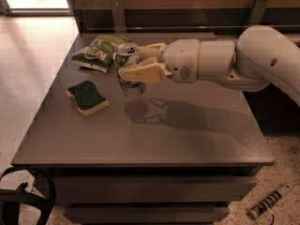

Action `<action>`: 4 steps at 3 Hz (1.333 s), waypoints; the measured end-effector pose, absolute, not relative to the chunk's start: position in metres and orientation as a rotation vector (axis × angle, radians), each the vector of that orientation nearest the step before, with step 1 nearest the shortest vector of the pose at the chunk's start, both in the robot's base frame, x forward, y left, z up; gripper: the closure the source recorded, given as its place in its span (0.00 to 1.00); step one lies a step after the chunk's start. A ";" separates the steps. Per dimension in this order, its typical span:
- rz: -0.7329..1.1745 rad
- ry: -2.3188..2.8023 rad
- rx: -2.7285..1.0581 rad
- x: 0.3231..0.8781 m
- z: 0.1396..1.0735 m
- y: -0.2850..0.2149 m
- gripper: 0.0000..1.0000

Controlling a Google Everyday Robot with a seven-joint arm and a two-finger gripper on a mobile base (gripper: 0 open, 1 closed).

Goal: Move 7up can near sponge

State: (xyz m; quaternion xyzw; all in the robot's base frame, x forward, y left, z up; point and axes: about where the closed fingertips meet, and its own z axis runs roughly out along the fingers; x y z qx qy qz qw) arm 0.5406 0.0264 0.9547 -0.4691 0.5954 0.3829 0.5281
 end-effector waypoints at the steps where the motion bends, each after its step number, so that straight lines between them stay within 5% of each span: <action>1: 0.922 1.450 -1.114 0.530 0.937 0.039 1.00; 4: 1.034 1.352 -1.079 0.511 0.904 0.078 1.00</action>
Offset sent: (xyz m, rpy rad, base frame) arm -0.0242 0.0528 -0.0472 0.1649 0.0069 0.0584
